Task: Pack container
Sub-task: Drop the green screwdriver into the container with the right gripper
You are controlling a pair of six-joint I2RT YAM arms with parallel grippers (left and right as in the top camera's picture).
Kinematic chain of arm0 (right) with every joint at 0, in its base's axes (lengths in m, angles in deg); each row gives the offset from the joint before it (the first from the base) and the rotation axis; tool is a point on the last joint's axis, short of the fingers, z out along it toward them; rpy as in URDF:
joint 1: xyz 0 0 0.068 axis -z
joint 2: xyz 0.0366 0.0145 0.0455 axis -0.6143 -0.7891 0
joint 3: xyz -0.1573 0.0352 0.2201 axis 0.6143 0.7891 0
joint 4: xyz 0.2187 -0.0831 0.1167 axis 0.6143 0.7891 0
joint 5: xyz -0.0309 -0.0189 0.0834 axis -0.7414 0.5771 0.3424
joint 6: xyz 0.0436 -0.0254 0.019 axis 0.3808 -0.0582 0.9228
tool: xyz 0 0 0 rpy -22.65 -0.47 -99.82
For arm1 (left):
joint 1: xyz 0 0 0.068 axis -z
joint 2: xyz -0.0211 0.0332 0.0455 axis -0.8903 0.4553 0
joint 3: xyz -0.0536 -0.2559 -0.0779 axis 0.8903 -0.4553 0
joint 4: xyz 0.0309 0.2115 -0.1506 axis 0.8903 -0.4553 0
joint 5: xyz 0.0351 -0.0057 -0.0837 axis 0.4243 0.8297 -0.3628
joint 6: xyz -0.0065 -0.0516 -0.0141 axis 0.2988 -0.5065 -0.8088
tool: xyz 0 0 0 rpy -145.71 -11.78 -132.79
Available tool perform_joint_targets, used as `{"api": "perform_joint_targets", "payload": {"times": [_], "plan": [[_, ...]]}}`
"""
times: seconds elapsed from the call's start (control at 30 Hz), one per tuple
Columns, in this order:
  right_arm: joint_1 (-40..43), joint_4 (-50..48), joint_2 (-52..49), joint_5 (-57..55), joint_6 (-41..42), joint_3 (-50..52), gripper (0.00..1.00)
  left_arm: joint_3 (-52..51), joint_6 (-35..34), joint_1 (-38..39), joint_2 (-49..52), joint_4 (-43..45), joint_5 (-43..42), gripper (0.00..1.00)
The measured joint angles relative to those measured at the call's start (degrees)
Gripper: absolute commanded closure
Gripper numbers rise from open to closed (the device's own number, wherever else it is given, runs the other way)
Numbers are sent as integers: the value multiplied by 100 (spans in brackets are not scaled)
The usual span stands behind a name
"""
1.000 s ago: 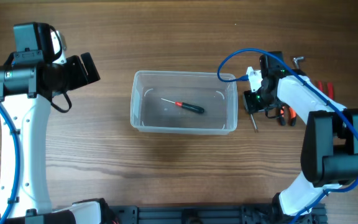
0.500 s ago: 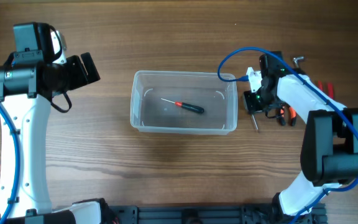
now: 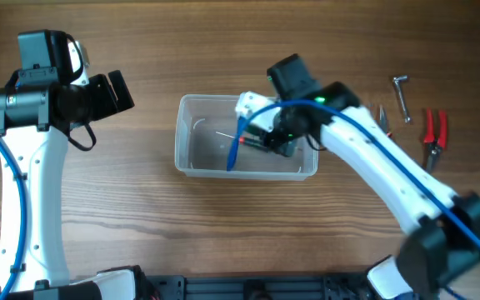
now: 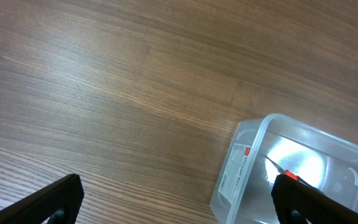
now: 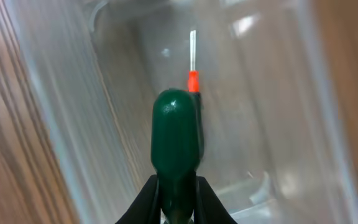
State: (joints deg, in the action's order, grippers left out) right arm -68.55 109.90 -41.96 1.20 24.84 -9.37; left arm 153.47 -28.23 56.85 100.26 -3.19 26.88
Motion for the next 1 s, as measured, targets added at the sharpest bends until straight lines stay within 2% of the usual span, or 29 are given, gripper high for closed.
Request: {"api": "perform_joint_targets", "payload": {"times": [0.03, 0.1, 0.2, 0.33, 0.37, 0.4, 0.47, 0.57, 0.63, 0.7, 0.8, 1.0], "plan": [[-11, -83, -503, -2, -133, 7, 65, 0, 0, 0, 0, -4, 0, 0], [-7, -280, -1134, -4, -214, 13, 39, 0, 0, 0, 0, -2, 0, 0], [-7, -299, -1172, -9, -160, 26, 37, 0, 0, 0, 0, -2, 0, 0], [42, 35, -828, -575, 1115, -487, 26, 0, 0, 0, 0, -4, 0, 0], [160, 151, -535, -833, 1528, -723, 20, 0, 0, 0, 2, 0, 0, 0], [431, 271, -28, -1128, 1932, -914, 3, 0, 0, 0, 0, -2, 0, 0], [1480, 699, 957, -1650, 2962, -1075, 0, 0, 0, 0, 0, -4, 0, 0], [3246, 1231, 1325, -1676, 4489, -1073, 0, 0, 0, 0, 0, -2, 0, 0], [3716, 1235, 1318, -1574, 5366, -540, 0, 0, 0, 0, 0, -2, 2, 0], [3910, 774, 1233, -1506, 5877, 295, 0, 0, 0, 0, 2, 0, 0, 0], [3921, 291, 949, -1434, 5987, 1132, 0, 0, 0, 0, 2, 2, 0, 0], [3921, -286, 166, -1384, 5882, 1246, 0, 0, 0, 0, 2, 0, 0, 0]]}}
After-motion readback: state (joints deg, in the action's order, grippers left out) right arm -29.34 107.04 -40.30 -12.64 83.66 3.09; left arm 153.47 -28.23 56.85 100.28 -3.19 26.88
